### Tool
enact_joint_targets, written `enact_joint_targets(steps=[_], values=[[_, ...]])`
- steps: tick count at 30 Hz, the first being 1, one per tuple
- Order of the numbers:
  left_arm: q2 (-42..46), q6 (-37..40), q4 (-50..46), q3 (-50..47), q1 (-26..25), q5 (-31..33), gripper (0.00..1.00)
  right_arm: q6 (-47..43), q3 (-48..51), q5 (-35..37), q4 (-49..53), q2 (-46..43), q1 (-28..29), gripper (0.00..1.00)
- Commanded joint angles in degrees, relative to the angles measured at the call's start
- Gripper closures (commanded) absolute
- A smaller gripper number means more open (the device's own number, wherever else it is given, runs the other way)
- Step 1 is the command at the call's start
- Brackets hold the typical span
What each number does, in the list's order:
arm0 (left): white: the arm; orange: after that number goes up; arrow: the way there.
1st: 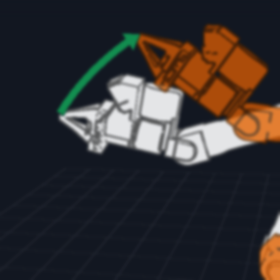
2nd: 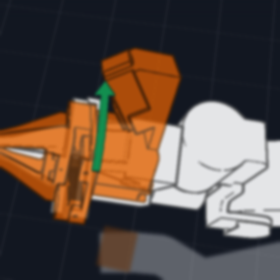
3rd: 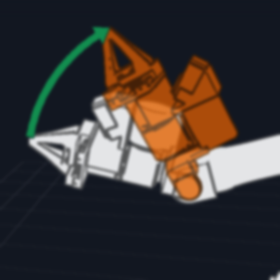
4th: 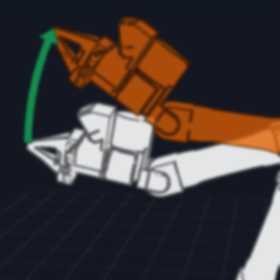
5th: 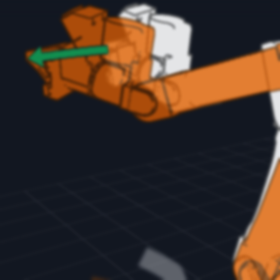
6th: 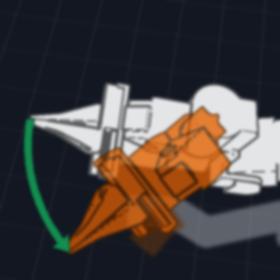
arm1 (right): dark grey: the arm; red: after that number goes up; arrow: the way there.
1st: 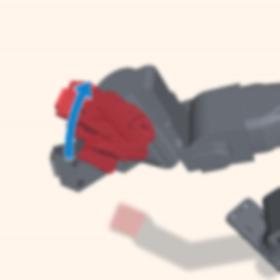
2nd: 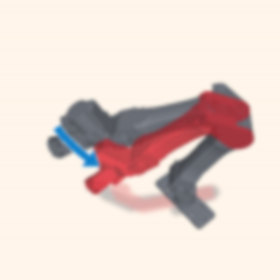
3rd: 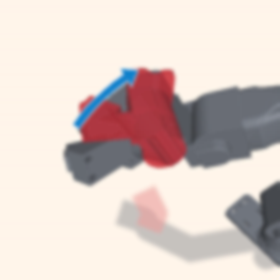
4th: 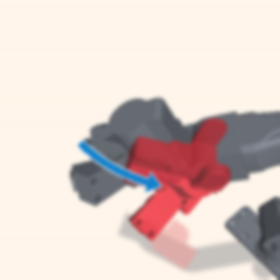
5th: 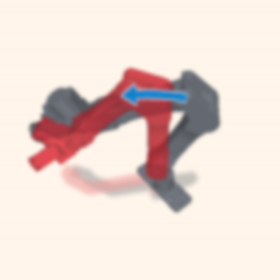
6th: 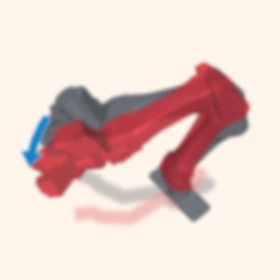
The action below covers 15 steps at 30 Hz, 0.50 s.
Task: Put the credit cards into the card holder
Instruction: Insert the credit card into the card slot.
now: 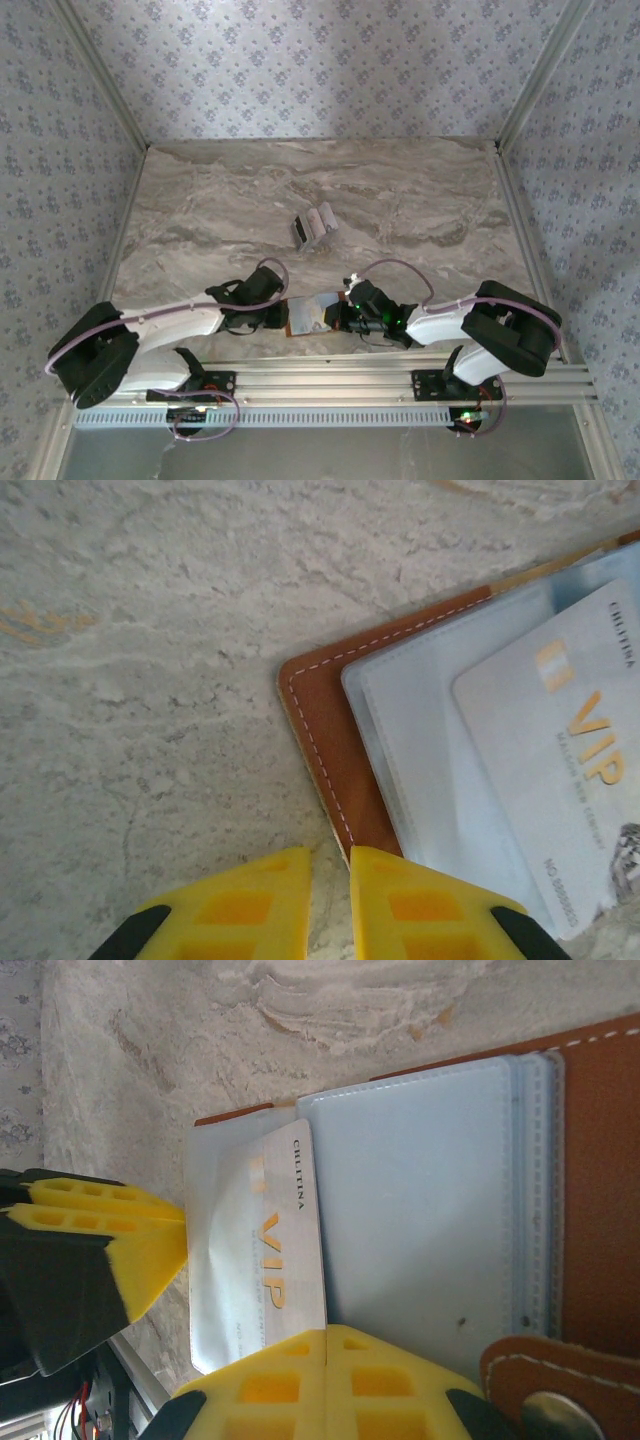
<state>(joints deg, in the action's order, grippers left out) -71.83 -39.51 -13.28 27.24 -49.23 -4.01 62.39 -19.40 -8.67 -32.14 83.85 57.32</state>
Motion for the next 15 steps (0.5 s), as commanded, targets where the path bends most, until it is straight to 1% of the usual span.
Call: enact_joint_targets(steps=[1,8,15], values=[[-2.42,0.42,2.41,-0.16,-0.67,-1.7,0.83,0.05,-1.17,1.63,1.12,-0.82,0.4,1.0],[-4.72,-0.2,4.16,-0.33,-1.46,-1.71,0.84,-0.48,-3.56,1.38,1.01,0.5,0.68,1.0],[-4.72,-0.56,4.09,-0.23,-1.61,-1.26,0.85,-0.34,-6.03,0.23,-1.99,5.63,2.33,1.0]])
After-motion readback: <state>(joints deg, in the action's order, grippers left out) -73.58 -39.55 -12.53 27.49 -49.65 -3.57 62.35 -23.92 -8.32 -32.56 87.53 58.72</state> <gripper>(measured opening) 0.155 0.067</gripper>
